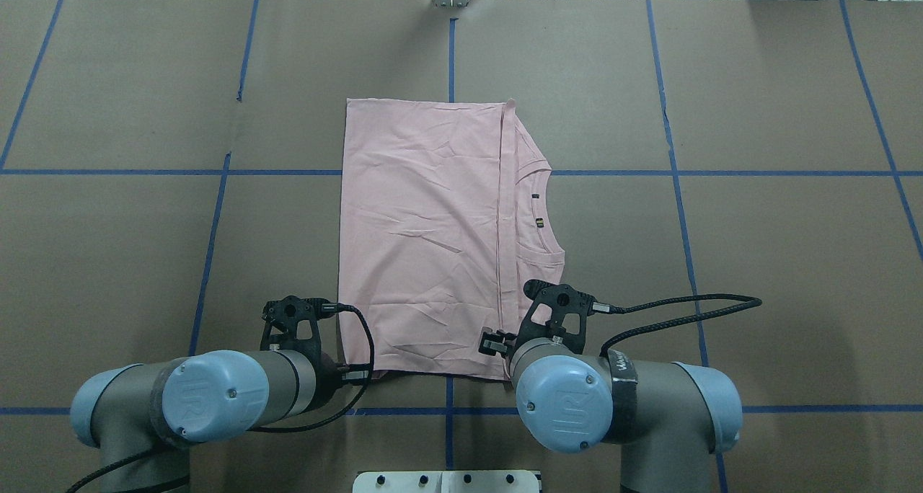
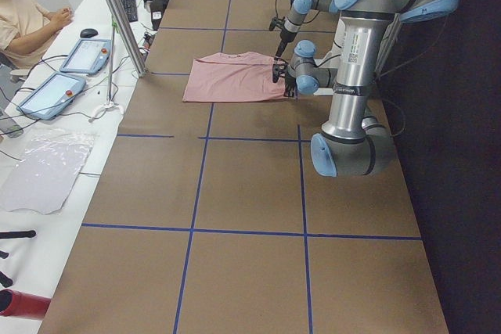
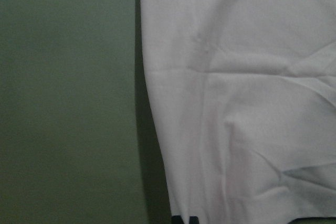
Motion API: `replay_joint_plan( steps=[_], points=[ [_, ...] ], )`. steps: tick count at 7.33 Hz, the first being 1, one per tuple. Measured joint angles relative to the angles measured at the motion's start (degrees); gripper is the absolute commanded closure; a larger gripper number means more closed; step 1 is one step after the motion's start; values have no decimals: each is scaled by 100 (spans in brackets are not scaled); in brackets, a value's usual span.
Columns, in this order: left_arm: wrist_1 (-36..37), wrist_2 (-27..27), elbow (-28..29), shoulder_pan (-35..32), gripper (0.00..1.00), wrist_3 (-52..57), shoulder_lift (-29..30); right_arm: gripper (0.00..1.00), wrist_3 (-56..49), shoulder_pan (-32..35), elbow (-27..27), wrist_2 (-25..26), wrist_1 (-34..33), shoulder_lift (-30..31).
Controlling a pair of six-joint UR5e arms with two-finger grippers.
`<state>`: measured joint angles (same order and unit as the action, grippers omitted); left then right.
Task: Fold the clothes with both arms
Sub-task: 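Grasp the shirt's near corners with both grippers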
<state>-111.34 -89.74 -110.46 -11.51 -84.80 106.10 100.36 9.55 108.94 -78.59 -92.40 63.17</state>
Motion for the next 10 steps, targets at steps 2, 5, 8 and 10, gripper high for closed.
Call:
replay_joint_plan(
  steps=[2,5,8,10],
  points=[
    [0,0,-8,0,100,-1,9,30,1,-4,-176,7,5,-90],
    [-2,0,-11,0,100,0,29,35,1,-6,-298,40,56,-142],
    [-2,0,-11,0,100,7,33,39,1,-6,-399,53,64,-179],
    [-2,0,-11,0,100,4,34,91,6,-6,-436,54,64,-182]
  ],
)
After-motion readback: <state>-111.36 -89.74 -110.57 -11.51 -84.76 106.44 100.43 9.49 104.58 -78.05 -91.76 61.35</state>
